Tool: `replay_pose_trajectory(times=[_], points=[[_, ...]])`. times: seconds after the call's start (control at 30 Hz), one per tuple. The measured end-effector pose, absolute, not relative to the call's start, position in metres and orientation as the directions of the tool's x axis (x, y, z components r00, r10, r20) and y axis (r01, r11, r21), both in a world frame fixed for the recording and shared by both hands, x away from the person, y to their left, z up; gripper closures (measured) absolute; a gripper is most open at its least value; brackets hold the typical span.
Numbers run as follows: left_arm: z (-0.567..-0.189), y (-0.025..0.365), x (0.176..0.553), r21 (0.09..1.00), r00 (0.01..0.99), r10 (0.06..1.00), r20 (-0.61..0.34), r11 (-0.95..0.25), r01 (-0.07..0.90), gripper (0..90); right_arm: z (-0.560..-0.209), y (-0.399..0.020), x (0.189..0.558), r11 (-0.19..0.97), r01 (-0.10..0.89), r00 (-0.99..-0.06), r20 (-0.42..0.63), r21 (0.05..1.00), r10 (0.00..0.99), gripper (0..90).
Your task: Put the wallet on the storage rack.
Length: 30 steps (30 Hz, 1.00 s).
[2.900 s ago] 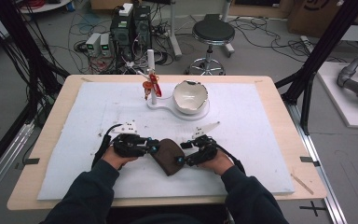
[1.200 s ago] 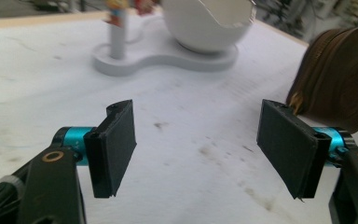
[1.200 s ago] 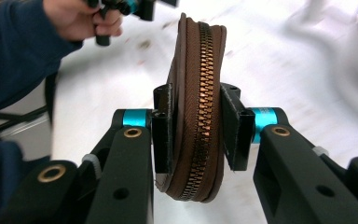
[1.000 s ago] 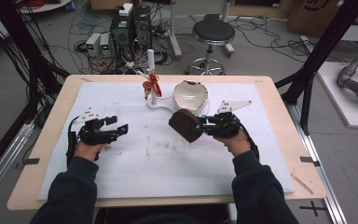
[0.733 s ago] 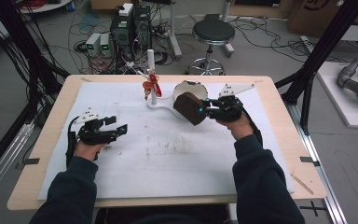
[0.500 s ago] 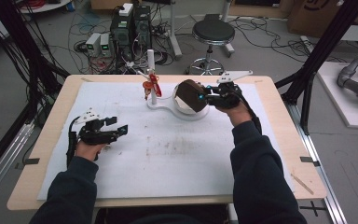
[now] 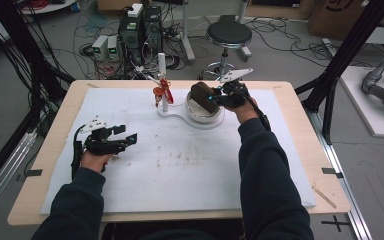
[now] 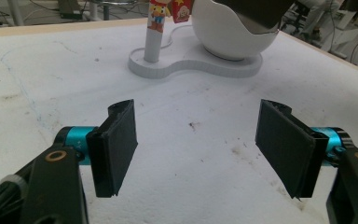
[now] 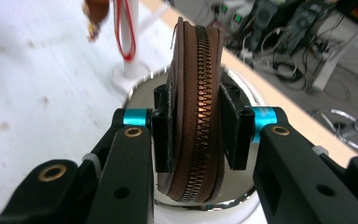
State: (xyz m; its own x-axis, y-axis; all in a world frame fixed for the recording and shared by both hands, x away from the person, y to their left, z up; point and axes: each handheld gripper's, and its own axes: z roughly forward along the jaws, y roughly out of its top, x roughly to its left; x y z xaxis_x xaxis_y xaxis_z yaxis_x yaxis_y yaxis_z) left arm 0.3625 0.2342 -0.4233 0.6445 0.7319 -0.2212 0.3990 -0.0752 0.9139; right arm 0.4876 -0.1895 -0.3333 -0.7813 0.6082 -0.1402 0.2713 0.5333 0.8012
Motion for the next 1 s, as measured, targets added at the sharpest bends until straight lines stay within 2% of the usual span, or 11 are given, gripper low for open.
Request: replay_pose_trajectory(times=[0.3, 0.4, 0.5, 0.6, 0.7, 0.73, 0.8, 1.0], points=[[-0.424, 0.235, 0.362, 0.914, 0.642, 0.734, -0.223, -0.071, 0.399, 29.1, -0.358, -0.175, 0.499, 0.591, 0.318, -0.771, -0.161, 0.741, 0.616, 68.0], [-0.424, 0.236, 0.362, 0.914, 0.642, 0.733, -0.225, -0.071, 0.400, 29.2, -0.358, -0.177, 0.500, 0.537, 0.345, -0.755, -0.112, 0.770, 0.646, 60.6], [-0.424, 0.236, 0.362, 0.914, 0.640, 0.733, -0.230, -0.064, 0.401, 29.1, -0.349, -0.188, 0.493, 0.483, 0.358, -0.730, -0.083, 0.799, 0.678, 47.7], [-0.423, 0.236, 0.362, 0.909, 0.631, 0.731, -0.259, -0.036, 0.414, 28.4, -0.344, -0.197, 0.488, 0.458, 0.374, -0.725, -0.054, 0.807, 0.687, 43.3], [-0.422, 0.237, 0.363, 0.914, 0.620, 0.735, -0.274, -0.003, 0.407, 22.7, -0.339, -0.213, 0.476, 0.414, 0.415, -0.716, 0.010, 0.810, 0.698, 37.3], [-0.421, 0.237, 0.363, 0.918, 0.618, 0.736, -0.274, 0.009, 0.396, 21.7, -0.338, -0.219, 0.469, 0.393, 0.401, -0.707, 0.007, 0.828, 0.707, 36.2], [-0.419, 0.237, 0.363, 0.927, 0.627, 0.736, -0.257, 0.005, 0.374, 18.3, -0.338, -0.230, 0.457, 0.382, 0.422, -0.702, 0.029, 0.822, 0.712, 30.9], [-0.415, 0.235, 0.363, 0.953, 0.649, 0.746, -0.147, -0.069, 0.295, 20.2, -0.356, -0.270, 0.417, 0.317, 0.399, -0.669, 0.037, 0.860, 0.742, 27.9]])
